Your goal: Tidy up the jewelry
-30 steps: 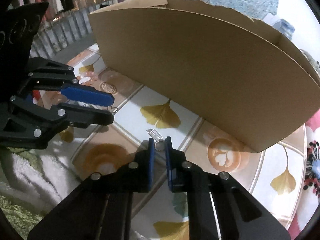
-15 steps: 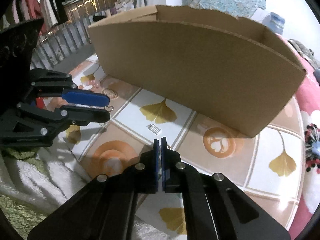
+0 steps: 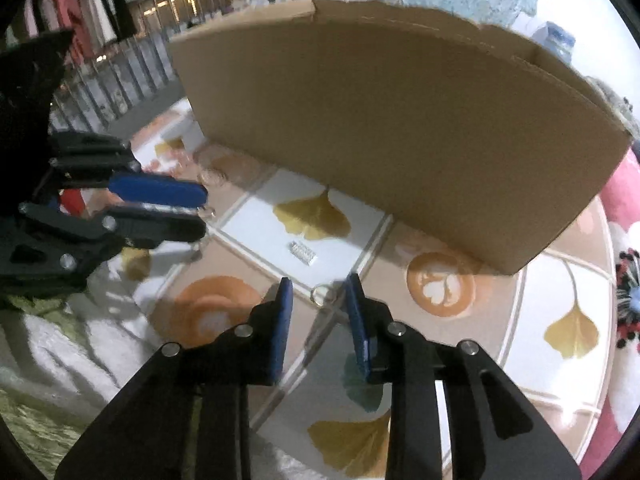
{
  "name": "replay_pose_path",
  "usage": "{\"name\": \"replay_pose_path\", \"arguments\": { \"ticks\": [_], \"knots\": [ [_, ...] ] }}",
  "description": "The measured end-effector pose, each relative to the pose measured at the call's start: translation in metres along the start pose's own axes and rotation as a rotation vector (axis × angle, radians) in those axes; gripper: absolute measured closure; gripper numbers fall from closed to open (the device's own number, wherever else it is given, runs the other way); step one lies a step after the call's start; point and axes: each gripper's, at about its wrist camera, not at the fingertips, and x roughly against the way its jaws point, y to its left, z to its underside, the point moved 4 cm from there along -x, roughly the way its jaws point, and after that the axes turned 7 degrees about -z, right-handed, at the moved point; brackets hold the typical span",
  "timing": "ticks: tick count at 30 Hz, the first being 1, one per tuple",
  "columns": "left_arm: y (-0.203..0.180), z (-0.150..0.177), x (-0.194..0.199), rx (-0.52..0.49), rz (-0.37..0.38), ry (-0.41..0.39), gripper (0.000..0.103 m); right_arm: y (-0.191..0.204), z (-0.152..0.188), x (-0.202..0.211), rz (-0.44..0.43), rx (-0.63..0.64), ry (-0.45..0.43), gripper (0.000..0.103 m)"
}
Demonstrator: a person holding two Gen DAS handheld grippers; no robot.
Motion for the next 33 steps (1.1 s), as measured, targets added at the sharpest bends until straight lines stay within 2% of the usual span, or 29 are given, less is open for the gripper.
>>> {"name": "replay_pose_path", "arguments": {
  "ticks": [1, 4, 14, 20, 23, 28, 30, 32, 33],
  "knots": [
    [0.001, 0.000, 0.000, 0.001, -0.001, 0.000, 0.084, -0.001, -0.001, 0.002, 0.004, 0.001, 0.001, 0.091],
    [0.003, 0.000, 0.000, 0.011, 0.000, -0.005, 0.084, -0.005, -0.001, 0.007, -0.033, -0.039, 0.001, 0.091],
    [0.000, 0.000, 0.006, 0.009, -0.020, -0.016, 0.084, 0.001, 0.005, 0.021, -0.023, -0.046, -0.030, 0.091],
    [-0.004, -0.013, 0.035, -0.007, -0.039, -0.084, 0.084, 0.002, -0.002, 0.062, -0.027, -0.048, -0.132, 0.091],
    [-0.002, -0.031, 0.059, -0.010, -0.027, -0.151, 0.084, 0.007, -0.018, 0.094, -0.029, -0.025, -0.214, 0.091],
    [0.009, -0.074, 0.082, -0.027, -0.018, -0.231, 0.084, 0.004, -0.065, 0.134, -0.042, 0.020, -0.334, 0.091],
    [0.016, -0.092, 0.080, -0.040, -0.019, -0.233, 0.084, -0.007, -0.086, 0.139, -0.035, 0.022, -0.346, 0.091],
    [0.027, -0.111, 0.064, -0.037, -0.013, -0.191, 0.084, -0.018, -0.105, 0.131, -0.057, -0.003, -0.321, 0.091],
    [0.034, -0.121, 0.050, -0.031, -0.004, -0.152, 0.084, -0.032, -0.118, 0.123, -0.084, -0.037, -0.280, 0.091]
  ]
}}
